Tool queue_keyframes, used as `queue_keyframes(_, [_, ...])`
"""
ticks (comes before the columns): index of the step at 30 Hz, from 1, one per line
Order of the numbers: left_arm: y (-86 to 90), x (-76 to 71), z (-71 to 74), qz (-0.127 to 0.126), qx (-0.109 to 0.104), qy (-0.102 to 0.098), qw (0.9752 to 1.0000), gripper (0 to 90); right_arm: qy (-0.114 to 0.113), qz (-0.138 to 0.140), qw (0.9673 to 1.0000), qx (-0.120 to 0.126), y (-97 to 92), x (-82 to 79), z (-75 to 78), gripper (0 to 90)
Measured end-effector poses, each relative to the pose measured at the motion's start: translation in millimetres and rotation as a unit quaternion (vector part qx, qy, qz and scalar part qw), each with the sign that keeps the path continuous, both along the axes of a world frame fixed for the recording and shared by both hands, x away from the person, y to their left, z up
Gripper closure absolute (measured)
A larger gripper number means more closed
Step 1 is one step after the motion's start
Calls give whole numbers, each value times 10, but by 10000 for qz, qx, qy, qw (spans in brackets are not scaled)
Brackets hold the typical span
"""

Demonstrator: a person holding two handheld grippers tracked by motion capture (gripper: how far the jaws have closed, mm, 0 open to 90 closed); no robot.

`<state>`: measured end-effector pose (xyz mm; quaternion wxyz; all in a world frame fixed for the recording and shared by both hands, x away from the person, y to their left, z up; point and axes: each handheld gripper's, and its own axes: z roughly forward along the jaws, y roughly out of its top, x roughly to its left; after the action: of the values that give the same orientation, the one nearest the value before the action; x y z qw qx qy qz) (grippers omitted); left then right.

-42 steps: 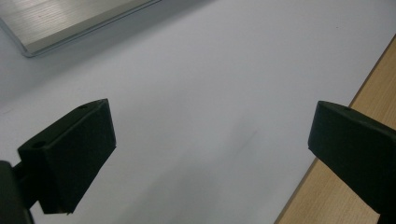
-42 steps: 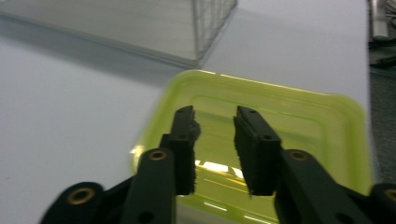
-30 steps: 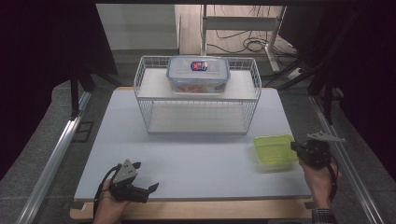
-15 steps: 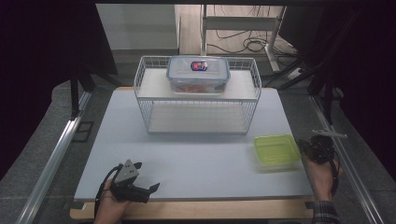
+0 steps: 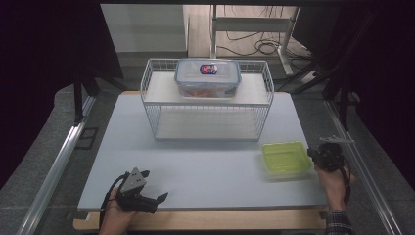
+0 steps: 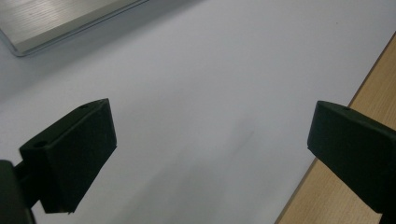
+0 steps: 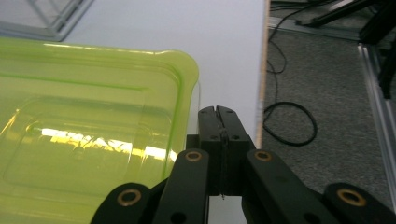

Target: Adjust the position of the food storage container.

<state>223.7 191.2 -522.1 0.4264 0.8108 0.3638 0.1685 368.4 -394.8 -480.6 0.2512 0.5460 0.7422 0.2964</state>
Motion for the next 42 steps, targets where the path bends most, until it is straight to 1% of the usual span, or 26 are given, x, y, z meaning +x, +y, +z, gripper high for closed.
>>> queue_keyframes(4, [-2,-3,0,-7,8,-8,10000,13,92,145,9998,25,90,-29,-13,895])
queue_keyframes(7, [-3,-5,2,-10,11,-10,10000,14,157,201,9997,26,152,-59,-22,895])
queue_keyframes(14, [-8,-10,6,-30,27,-19,10000,13,273,358,9989,130,292,-112,-22,896])
queue_keyframes(22, [-13,-11,7,-33,27,-26,10000,13,317,628,9975,5,501,-166,-25,896])
queue_keyframes(24, [-16,-11,8,-42,29,-29,10000,14,335,704,9970,10,564,-176,-27,895])
queue_keyframes(30, [-26,-13,8,-57,31,-32,10000,14,375,978,9945,3,782,-192,-29,896])
queue_keyframes(35, [-26,-12,8,-60,14,-22,10000,14,397,1185,9921,81,989,-209,-25,896])
queue_keyframes(42, [-28,-10,4,-68,9,-12,10000,14,435,1558,9868,119,1275,-250,-28,895])
